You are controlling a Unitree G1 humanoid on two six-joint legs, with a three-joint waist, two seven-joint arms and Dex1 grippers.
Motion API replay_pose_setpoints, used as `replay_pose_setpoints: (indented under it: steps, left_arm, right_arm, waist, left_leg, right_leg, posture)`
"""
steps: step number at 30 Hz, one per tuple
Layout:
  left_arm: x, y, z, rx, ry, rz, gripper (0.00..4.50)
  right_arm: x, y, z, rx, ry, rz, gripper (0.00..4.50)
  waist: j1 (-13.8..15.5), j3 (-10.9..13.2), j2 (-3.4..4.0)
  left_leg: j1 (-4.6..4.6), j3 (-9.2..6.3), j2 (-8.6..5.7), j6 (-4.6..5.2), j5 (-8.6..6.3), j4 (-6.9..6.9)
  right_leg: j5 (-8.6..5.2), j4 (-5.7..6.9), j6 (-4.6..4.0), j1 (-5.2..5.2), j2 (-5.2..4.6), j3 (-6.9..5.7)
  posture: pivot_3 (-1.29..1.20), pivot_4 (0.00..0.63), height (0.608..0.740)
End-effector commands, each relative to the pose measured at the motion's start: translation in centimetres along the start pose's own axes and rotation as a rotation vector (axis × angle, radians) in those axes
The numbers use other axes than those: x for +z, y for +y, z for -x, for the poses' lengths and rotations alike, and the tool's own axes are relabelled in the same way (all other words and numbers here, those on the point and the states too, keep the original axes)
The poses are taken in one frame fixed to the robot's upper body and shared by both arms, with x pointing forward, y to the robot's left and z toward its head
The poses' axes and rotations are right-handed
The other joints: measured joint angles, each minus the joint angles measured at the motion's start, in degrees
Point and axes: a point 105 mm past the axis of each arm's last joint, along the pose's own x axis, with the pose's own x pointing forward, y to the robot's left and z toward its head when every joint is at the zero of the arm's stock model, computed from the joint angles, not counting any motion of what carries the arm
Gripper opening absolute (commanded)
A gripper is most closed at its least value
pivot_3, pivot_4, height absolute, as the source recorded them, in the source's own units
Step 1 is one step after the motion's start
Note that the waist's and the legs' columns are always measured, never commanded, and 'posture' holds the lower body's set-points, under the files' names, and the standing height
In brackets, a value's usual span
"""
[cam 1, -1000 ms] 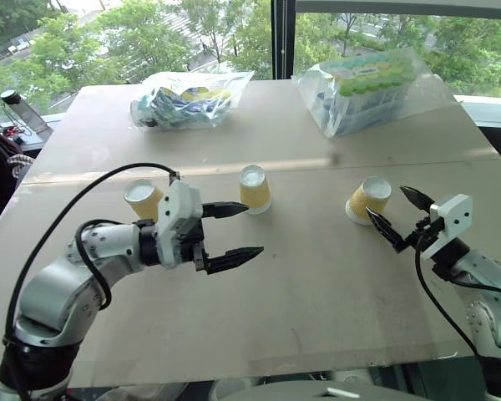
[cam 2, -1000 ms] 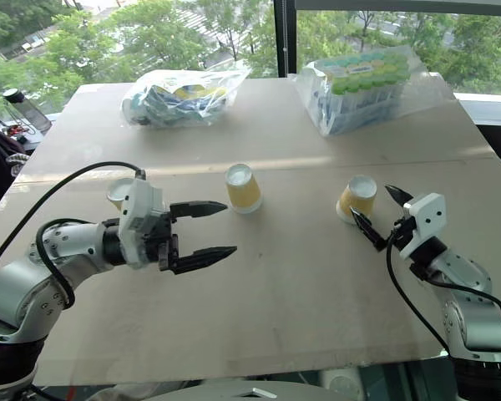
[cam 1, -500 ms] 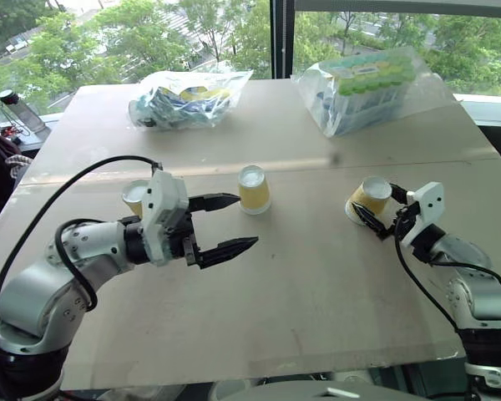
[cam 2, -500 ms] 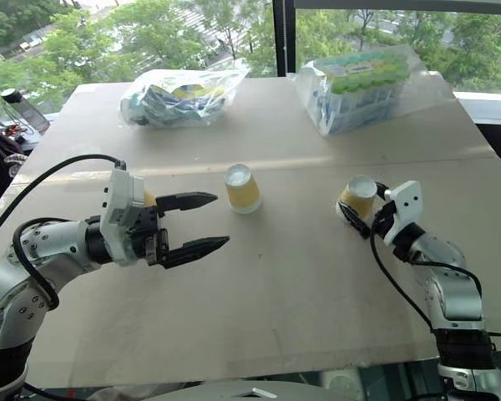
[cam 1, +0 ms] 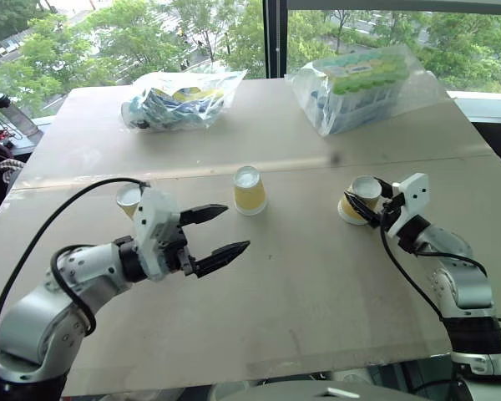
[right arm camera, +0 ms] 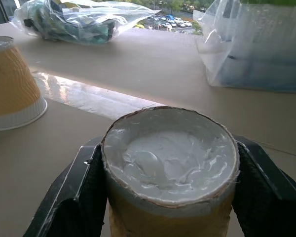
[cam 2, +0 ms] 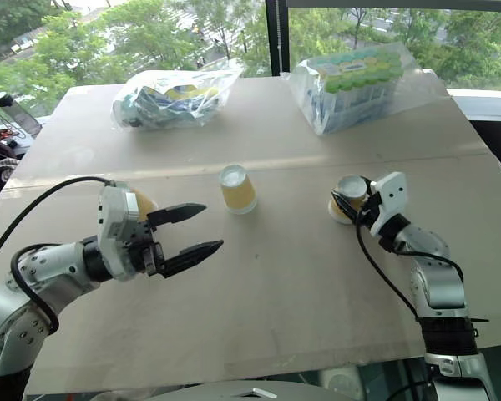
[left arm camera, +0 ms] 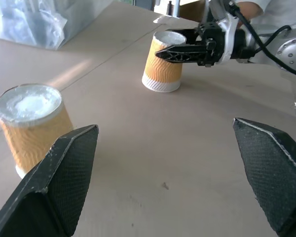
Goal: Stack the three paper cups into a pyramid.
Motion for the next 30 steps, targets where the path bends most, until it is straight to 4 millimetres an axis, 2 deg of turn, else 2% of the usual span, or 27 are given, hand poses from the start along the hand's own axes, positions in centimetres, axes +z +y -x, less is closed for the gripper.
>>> replay_pose_setpoints:
  steps: [1, 4, 9, 12, 30]
  left_arm:
    - [0.1, -0.3, 1.7, 0.087, -0.023, -0.046, 4.5]
    - [-1.0, -0.3, 3.1, 0.168, -0.018, -0.032, 4.5]
    - [-1.5, -0.4, 4.0, 0.229, -0.024, -0.034, 4.5]
    - [-1.6, -0.7, 4.5, 0.26, -0.03, -0.034, 4.5]
    - [-1.8, 0.2, 5.1, 0.318, -0.042, -0.047, 4.5]
  right_arm:
    - [2.2, 2.6, -2.5, 0.114, -0.065, 0.018, 3.08]
    - [2.5, 5.0, -4.8, 0.203, -0.068, 0.0, 3.08]
    - [2.6, 6.5, -7.3, 0.235, -0.063, -0.005, 3.08]
    - [2.7, 7.3, -8.5, 0.278, -0.053, -0.01, 3.08]
    - [2.3, 9.3, -9.7, 0.349, -0.037, -0.023, 3.08]
  waist:
    - [0.0, 0.0, 0.0]
    - [0.2, 0.0, -0.01]
    - [1.1, 0.0, -0.05]
    - [0.6, 0.0, -0.05]
    - [0.2, 0.0, -0.05]
  left_leg:
    - [0.0, 0.01, 0.02, 0.0, 0.0, -0.01]
    - [0.0, 0.03, 0.05, 0.0, 0.0, -0.06]
    - [-0.07, -0.02, 0.01, 0.0, 0.0, -0.04]
    - [-0.08, 0.01, 0.0, 0.0, 0.0, -0.03]
    - [-0.05, 0.01, 0.02, -0.01, 0.0, -0.18]
  right_leg:
    - [0.0, 0.0, 0.0, -0.01, 0.01, 0.01]
    - [0.0, 0.0, -0.01, -0.04, 0.03, 0.01]
    - [0.0, -0.08, -0.01, -0.02, -0.03, -0.11]
    - [0.0, -0.1, -0.01, -0.02, -0.04, -0.09]
    - [0.0, -0.1, -0.02, -0.09, -0.01, -0.09]
  posture:
    - [0.0, 0.15, 0.74]
    - [0.0, 0.15, 0.74]
    - [0.0, 0.15, 0.74]
    - [0.0, 0.15, 0.74]
    - [0.0, 0.15, 0.74]
